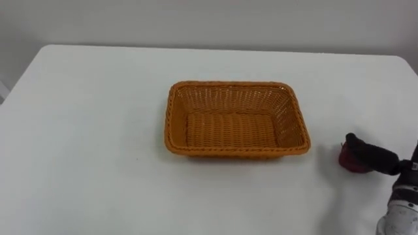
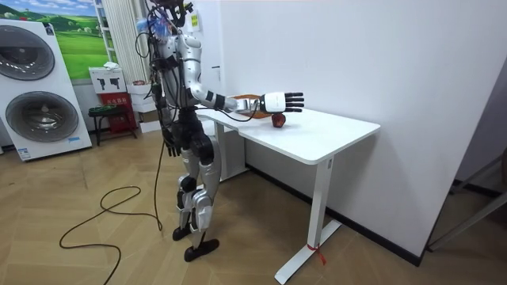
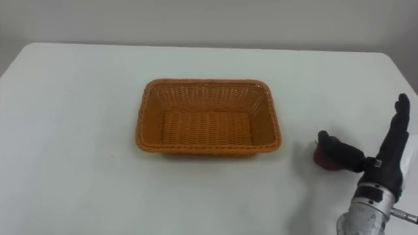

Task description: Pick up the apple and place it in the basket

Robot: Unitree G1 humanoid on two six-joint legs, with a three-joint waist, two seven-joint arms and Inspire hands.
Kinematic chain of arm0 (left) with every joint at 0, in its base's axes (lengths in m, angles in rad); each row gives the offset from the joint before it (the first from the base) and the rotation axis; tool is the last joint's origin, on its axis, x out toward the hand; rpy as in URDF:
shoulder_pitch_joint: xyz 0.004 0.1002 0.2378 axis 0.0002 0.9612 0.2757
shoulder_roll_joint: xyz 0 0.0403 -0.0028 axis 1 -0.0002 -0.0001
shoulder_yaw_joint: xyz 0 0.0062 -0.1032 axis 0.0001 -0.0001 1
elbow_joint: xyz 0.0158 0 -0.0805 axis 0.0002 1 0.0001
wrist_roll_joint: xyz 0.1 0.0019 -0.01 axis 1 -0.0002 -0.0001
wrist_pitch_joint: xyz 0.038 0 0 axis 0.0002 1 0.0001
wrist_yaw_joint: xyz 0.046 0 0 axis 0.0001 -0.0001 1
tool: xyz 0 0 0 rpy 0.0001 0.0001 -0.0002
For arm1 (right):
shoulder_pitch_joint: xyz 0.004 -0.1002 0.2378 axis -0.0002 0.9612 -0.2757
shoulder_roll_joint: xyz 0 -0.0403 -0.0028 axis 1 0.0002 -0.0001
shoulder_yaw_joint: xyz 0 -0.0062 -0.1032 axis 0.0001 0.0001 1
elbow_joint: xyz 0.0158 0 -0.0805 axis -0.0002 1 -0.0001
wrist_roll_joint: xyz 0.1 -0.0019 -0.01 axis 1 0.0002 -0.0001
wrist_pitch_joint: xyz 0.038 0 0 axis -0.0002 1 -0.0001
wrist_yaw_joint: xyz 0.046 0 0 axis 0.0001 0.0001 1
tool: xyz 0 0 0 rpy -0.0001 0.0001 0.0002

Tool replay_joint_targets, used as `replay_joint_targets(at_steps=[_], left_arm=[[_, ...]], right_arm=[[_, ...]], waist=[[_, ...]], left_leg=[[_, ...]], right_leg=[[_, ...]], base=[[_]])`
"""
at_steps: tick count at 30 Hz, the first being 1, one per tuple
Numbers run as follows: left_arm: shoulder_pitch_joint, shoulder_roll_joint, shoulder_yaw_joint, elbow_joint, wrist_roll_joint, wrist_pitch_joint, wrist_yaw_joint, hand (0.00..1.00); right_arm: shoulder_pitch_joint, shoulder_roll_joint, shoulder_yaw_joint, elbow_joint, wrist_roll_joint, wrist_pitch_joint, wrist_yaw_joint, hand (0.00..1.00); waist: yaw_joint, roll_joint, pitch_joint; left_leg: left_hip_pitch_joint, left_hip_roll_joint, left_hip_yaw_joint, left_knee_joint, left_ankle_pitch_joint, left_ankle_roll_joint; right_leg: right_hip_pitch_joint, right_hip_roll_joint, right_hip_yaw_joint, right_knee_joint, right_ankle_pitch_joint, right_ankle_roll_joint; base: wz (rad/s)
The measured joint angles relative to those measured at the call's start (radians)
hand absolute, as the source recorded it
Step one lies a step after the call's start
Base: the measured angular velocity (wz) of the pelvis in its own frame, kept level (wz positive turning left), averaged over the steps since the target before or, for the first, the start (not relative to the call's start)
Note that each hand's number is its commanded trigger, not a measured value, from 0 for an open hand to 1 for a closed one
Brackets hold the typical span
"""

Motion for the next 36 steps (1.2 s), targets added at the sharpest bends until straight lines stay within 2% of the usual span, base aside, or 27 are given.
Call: replay_joint_targets(at_steps=[11, 17, 25, 26, 27, 28, 29, 36], left_arm=[[0.001, 0.003, 0.0, 0.0, 0.0, 0.014, 0.004, 0.0], [-0.002, 0.01, -0.002, -0.005, 0.0, 0.014, 0.003, 0.0], [0.001, 0.015, -0.001, -0.004, 0.0, 0.017, -0.018, 0.0], [0.002, 0.015, 0.0, -0.004, 0.001, 0.017, -0.019, 0.0], [0.003, 0.015, 0.0, -0.004, 0.001, 0.017, -0.019, 0.0], [0.004, 0.015, 0.0, -0.005, 0.001, 0.017, -0.019, 0.0], [0.006, 0.015, 0.001, -0.007, 0.001, 0.017, -0.019, 0.0], [0.007, 0.015, 0.0, 0.001, 0.002, 0.016, -0.014, 0.0]], right_arm=[[0.0, -0.001, 0.013, 0.006, -0.001, 0.057, 0.086, 0.0], [-0.002, -0.006, 0.056, 0.141, 0.006, 0.067, 0.136, 0.0], [-0.006, -0.006, 0.056, 0.158, 0.006, 0.067, 0.178, 0.0], [-0.006, -0.006, 0.055, 0.164, 0.006, 0.066, 0.184, 0.13], [-0.006, -0.006, 0.055, 0.168, 0.007, 0.064, 0.186, 0.6], [-0.007, -0.006, 0.055, 0.169, 0.006, 0.064, 0.188, 0.82], [-0.011, -0.006, 0.055, 0.186, 0.003, 0.055, 0.192, 1.0], [-0.053, -0.006, 0.011, 0.301, -0.005, -0.006, 0.156, 1.0]], waist=[[0.0, -0.012, -0.0009], [0.0, -0.024, -0.0044], [-0.003, -0.02, -0.0011], [-0.002, -0.019, -0.0007], [-0.002, -0.019, -0.0007], [-0.002, -0.019, -0.0008], [-0.002, -0.018, -0.0006], [-0.005, -0.014, -0.0009]], left_leg=[[0.0, 0.001, -0.004, 0.001, 0.001, 0.002], [0.001, 0.0, -0.012, 0.007, 0.001, 0.002], [0.0, 0.001, -0.011, 0.011, 0.001, 0.002], [0.0, 0.001, -0.012, 0.012, 0.001, 0.002], [0.0, 0.001, -0.013, 0.012, 0.001, 0.003], [0.0, 0.001, -0.014, 0.012, 0.001, 0.003], [0.0, 0.001, -0.015, 0.013, 0.001, 0.003], [0.002, 0.001, -0.016, 0.011, 0.0, 0.004]], right_leg=[[0.001, -0.004, -0.003, 0.002, 0.0, 0.001], [0.009, -0.007, -0.02, 0.001, 0.0, 0.001], [0.013, -0.007, -0.025, 0.003, 0.001, 0.002], [0.013, -0.007, -0.025, 0.003, 0.001, 0.002], [0.014, -0.007, -0.026, 0.003, 0.001, 0.002], [0.014, -0.006, -0.026, 0.003, 0.001, 0.002], [0.015, -0.006, -0.026, 0.003, 0.001, 0.002], [0.019, -0.006, -0.027, 0.002, 0.003, 0.003]], base=[[0.0], [0.06], [0.01], [0.0], [0.0], [0.0], [0.0], [0.0]])
